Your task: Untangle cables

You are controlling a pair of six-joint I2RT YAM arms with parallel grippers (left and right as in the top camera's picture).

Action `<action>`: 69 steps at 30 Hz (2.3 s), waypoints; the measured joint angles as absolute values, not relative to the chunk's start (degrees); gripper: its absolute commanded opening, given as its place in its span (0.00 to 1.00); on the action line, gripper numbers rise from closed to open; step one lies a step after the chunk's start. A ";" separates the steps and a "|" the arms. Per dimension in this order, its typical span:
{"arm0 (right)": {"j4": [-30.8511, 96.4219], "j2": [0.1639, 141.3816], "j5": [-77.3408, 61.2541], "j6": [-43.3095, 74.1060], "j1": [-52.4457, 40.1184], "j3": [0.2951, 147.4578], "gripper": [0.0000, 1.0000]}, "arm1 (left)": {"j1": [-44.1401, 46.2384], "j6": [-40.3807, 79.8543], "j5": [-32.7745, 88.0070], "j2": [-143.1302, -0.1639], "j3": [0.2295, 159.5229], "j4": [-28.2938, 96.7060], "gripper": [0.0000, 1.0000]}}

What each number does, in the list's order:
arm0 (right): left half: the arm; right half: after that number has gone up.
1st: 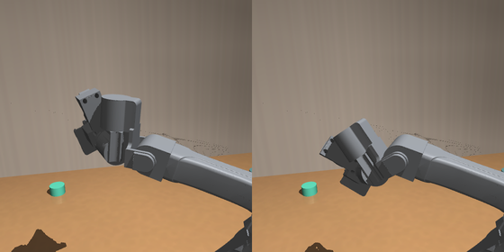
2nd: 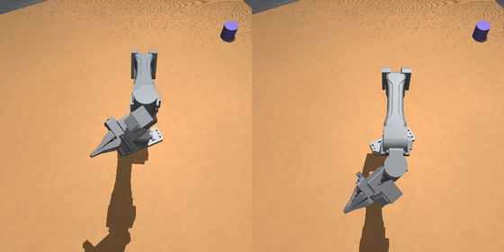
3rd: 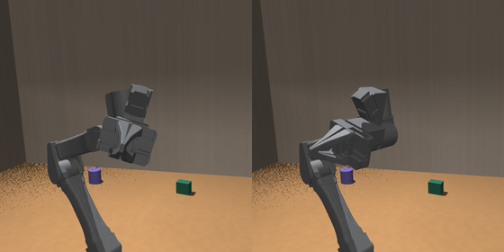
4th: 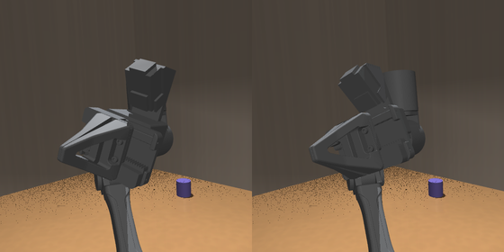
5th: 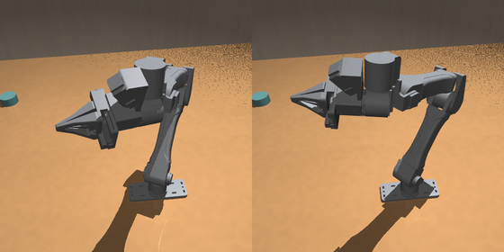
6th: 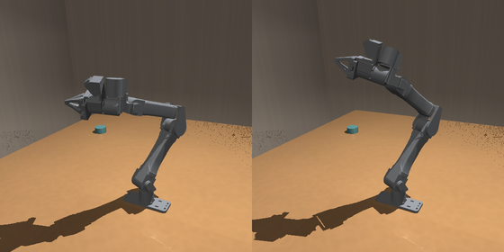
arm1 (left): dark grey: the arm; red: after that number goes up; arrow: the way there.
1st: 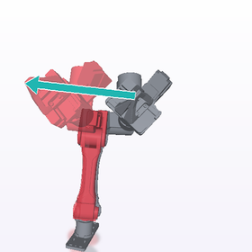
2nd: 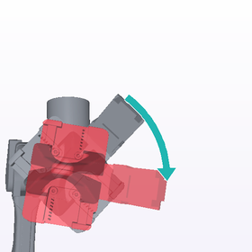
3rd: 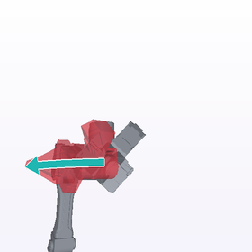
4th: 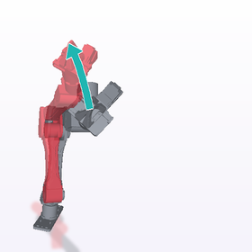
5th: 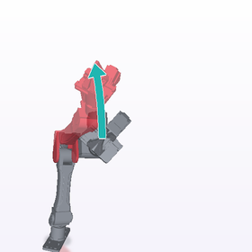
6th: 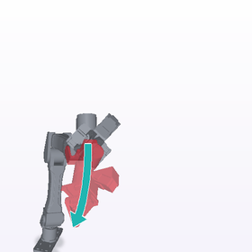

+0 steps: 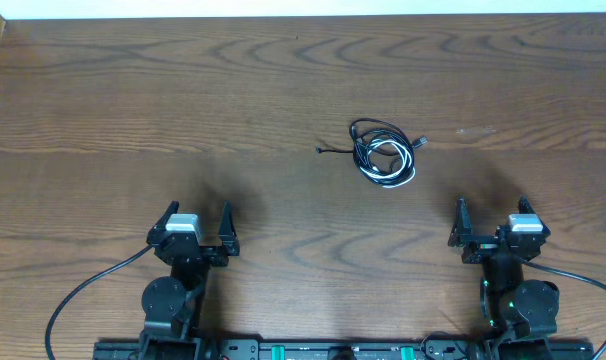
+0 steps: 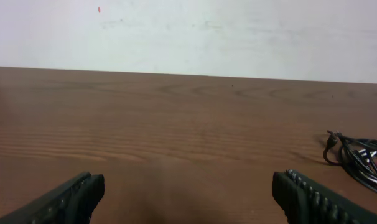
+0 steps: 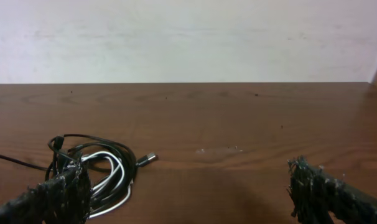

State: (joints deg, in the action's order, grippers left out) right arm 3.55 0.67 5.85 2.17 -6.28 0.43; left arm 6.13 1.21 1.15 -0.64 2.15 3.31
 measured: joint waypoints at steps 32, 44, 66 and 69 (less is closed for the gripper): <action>3.55 0.69 5.87 2.20 -6.28 0.43 0.99 | 6.13 7.70 4.60 -0.86 0.36 -15.44 0.92; 3.55 0.69 5.87 2.17 -6.28 0.43 0.99 | 6.13 8.14 6.09 -2.46 2.87 -15.42 0.92; 3.57 0.69 6.02 2.20 -6.28 0.43 0.99 | 6.13 10.72 15.79 -34.50 32.71 8.16 0.92; 3.55 0.69 6.04 2.20 -6.28 0.43 0.99 | 6.13 10.74 16.45 -38.37 38.02 15.46 0.92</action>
State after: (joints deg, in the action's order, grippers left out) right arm 3.55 0.69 6.04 2.20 -6.28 0.43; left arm 6.13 10.74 16.45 -38.37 38.02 15.46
